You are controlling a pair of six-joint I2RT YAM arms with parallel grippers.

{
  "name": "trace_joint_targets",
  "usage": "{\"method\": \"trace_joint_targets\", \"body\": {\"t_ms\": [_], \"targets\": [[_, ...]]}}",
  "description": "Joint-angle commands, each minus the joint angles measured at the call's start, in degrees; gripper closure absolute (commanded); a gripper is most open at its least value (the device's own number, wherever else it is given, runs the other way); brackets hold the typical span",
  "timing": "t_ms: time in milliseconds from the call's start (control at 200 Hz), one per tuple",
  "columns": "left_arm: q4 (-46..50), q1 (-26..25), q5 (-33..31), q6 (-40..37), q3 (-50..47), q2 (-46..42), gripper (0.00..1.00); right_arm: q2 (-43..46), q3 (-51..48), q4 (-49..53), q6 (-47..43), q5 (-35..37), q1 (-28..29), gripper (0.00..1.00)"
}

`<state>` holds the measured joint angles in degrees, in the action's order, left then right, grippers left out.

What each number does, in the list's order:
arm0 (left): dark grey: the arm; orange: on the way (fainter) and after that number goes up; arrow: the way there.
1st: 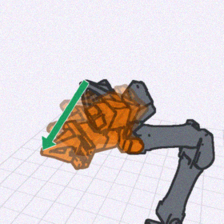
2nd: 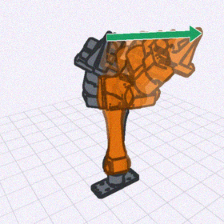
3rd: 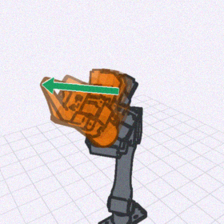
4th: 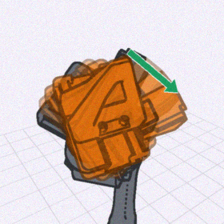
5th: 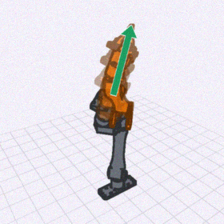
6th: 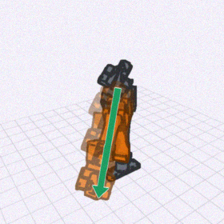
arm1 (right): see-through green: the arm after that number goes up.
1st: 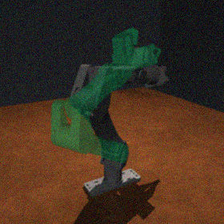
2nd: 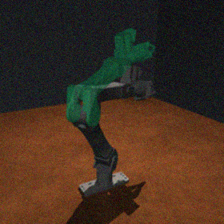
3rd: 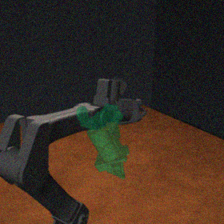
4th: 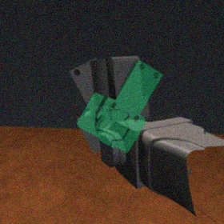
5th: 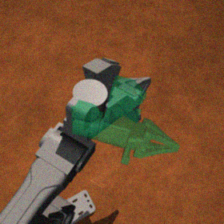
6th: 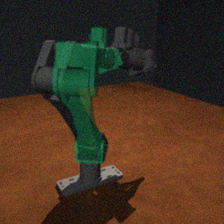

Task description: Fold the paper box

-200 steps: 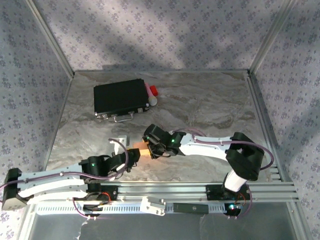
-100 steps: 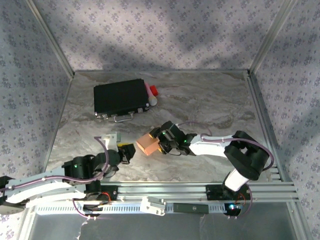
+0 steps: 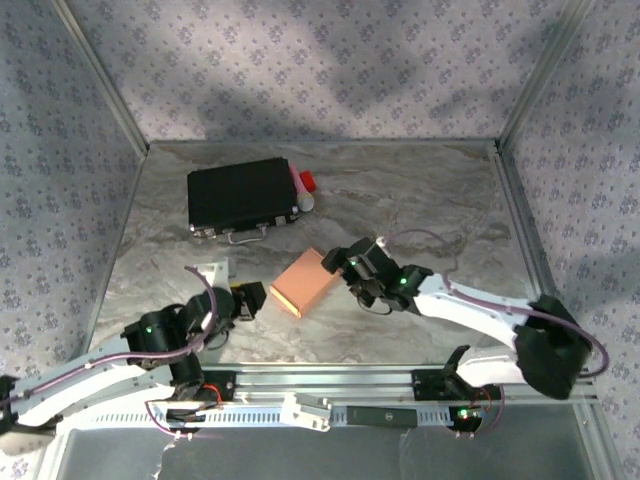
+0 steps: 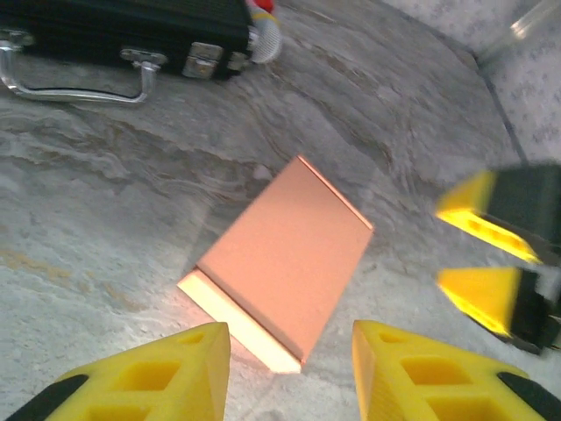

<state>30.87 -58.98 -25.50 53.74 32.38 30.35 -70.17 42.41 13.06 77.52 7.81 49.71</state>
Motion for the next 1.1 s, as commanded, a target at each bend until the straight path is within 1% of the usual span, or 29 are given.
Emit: {"method": "trace_joint_targets", "body": {"t_ms": [0, 65, 80, 95, 115, 120, 125, 130, 140, 155, 200, 250, 280, 310, 365, 400, 445, 465, 490, 530, 565, 630, 730, 805, 840, 909, 1019, 1064, 1094], "targets": [[-1.4, 14.1, 16.1, -4.9, 0.0, -1.4, 0.57, 7.3, 1.7, 13.7, -14.1, 15.6, -1.5, 0.01], [0.0, 26.4, 24.6, -7.6, 0.9, -1.3, 0.54, 11.4, 2.1, 18.1, -20.6, 22.5, -3.6, 0.01], [0.3, 29.6, 26.5, -8.3, 1.1, -1.0, 0.52, 12.2, 2.1, 19.5, -21.9, 23.9, -4.0, 0.01], [0.4, 32.7, 28.9, -8.8, 1.3, -0.7, 0.47, 13.1, 2.2, 20.8, -22.9, 25.6, -4.6, 0.01], [0.4, 36.8, 32.0, -9.8, 1.4, -0.1, 0.31, 14.1, 2.2, 21.8, -24.7, 27.1, -5.5, 0.01], [0.3, 37.9, 32.8, -10.0, 1.3, 0.0, 0.25, 14.4, 2.2, 22.2, -25.1, 27.5, -5.8, 0.01], [0.2, 39.0, 33.5, -10.2, 1.3, 0.2, 0.14, 14.7, 2.2, 22.5, -25.6, 27.8, -6.1, 0.01], [0.1, 40.0, 34.3, -10.4, 1.2, 0.3, 0.07, 14.9, 2.1, 22.7, -26.0, 28.0, -6.4, 0.01], [-0.1, 42.1, 35.8, -10.7, 1.1, 0.7, 0.02, 15.4, 2.0, 23.1, -26.9, 28.4, -7.0, 0.01], [-0.6, 45.2, 37.7, -11.1, 0.9, 1.3, 0.00, 16.3, 1.9, 23.4, -28.1, 29.0, -8.1, 0.01], [-2.4, 53.8, 43.8, -12.4, -0.1, 4.1, 0.00, 18.6, 1.4, 24.2, -30.8, 30.8, -11.2, 0.01], [-5.9, 61.5, 49.9, -14.6, -1.2, 8.3, 0.00, 21.9, 0.4, 25.1, -32.0, 33.7, -14.6, 0.01], [-7.5, 64.6, 51.2, -16.1, -1.4, 10.8, 0.00, 23.9, -0.6, 25.2, -32.5, 35.9, -16.0, 0.01], [-7.5, 66.5, 49.5, -16.8, -1.1, 13.1, 0.00, 26.4, -1.8, 25.2, -32.5, 38.2, -17.3, 0.01], [-6.7, 67.2, 42.2, -19.5, 0.1, 16.0, 0.00, 30.7, -4.5, 23.6, -33.9, 42.3, -19.8, 0.01], [-6.8, 67.2, 37.4, -20.5, 0.6, 16.9, 0.00, 33.6, -8.1, 17.5, -40.2, 43.2, -21.4, 0.01], [-7.5, 67.2, 31.7, -21.2, 0.5, 17.1, 0.00, 37.2, -13.7, 6.8, -50.4, 41.1, -23.2, 0.01], [-7.6, 67.2, 28.8, -20.7, 0.4, 17.0, 0.00, 38.9, -16.2, 2.1, -53.5, 40.2, -24.0, 0.01], [-7.6, 67.1, 23.8, -19.3, 0.1, 16.4, 0.00, 40.5, -19.2, -3.0, -57.0, 39.5, -25.0, 0.01], [-9.3, 67.1, 17.5, -17.8, -1.2, 15.4, 0.00, 42.5, -23.8, -10.4, -60.9, 38.4, -26.5, 0.01], [-11.9, 67.1, 13.3, -17.7, -2.9, 14.1, 0.00, 43.6, -27.2, -16.7, -63.5, 37.3, -28.0, 0.01], [-17.4, 67.2, 8.1, -18.9, -6.5, 11.4, 0.00, 43.8, -31.0, -22.0, -66.9, 34.5, -30.7, 0.01], [-33.3, 67.1, 7.8, -29.3, -14.2, 7.8, 0.00, 39.9, -32.1, -22.9, -68.7, 31.0, -35.3, 0.01], [-43.5, 67.1, 7.9, -35.1, -18.8, 8.5, 0.00, 35.1, -33.4, -28.4, -69.4, 26.8, -38.8, 0.01], [-48.6, 67.1, 8.9, -37.8, -20.4, 10.3, 0.00, 32.8, -34.4, -31.7, -69.5, 25.0, -40.3, 0.01], [-56.2, 67.1, 11.5, -40.5, -22.1, 15.6, 0.00, 27.9, -35.4, -36.9, -69.0, 23.1, -42.3, 0.01], [-64.4, 67.0, 14.9, -43.6, -21.8, 26.7, 0.00, 19.0, -35.2, -44.9, -67.4, 21.0, -44.1, 0.01], [-64.6, 66.8, 16.9, -45.1, -20.2, 29.2, 0.00, 15.3, -33.5, -45.1, -66.7, 20.4, -44.1, 0.01], [-67.0, 66.2, 15.9, -45.7, -20.1, 31.1, 0.00, 12.8, -32.4, -46.1, -66.5, 20.2, -44.2, 0.01]]}}
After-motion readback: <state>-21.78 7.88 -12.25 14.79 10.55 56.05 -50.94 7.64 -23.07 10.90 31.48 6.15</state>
